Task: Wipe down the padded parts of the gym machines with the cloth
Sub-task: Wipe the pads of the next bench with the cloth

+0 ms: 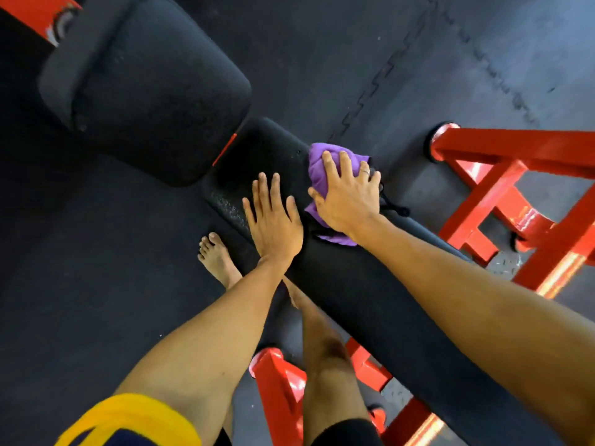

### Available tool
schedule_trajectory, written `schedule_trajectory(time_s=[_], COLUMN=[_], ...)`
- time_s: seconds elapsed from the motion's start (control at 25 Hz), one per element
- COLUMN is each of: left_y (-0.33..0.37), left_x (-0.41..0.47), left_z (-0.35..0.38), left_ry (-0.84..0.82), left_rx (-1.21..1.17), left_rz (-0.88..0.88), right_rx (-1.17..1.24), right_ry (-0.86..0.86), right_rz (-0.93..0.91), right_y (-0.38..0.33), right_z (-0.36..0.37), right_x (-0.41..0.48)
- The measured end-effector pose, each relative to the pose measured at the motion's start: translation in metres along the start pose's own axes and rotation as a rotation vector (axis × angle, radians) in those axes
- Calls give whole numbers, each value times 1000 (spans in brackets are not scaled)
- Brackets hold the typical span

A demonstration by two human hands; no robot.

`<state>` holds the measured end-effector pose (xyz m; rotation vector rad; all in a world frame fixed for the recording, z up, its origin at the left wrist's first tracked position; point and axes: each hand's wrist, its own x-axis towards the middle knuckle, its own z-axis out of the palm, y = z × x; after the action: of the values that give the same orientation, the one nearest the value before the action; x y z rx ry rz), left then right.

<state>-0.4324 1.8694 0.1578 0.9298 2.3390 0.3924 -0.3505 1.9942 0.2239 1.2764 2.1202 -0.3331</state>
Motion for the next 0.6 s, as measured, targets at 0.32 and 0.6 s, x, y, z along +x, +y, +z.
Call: schedule_trajectory(time_s=[0.32,0.6], left_y=[-1,1], left_x=[-1,-2], left_z=[7,4], left_ry=[74,93], left_rx=[12,-16], left_rz=[-22,-26], right_rx=[200,43], right_ry=[-95,-10], right_rz=[-176,-211], right_y=[-5,41], right_z=[-28,-21], right_x=[64,4])
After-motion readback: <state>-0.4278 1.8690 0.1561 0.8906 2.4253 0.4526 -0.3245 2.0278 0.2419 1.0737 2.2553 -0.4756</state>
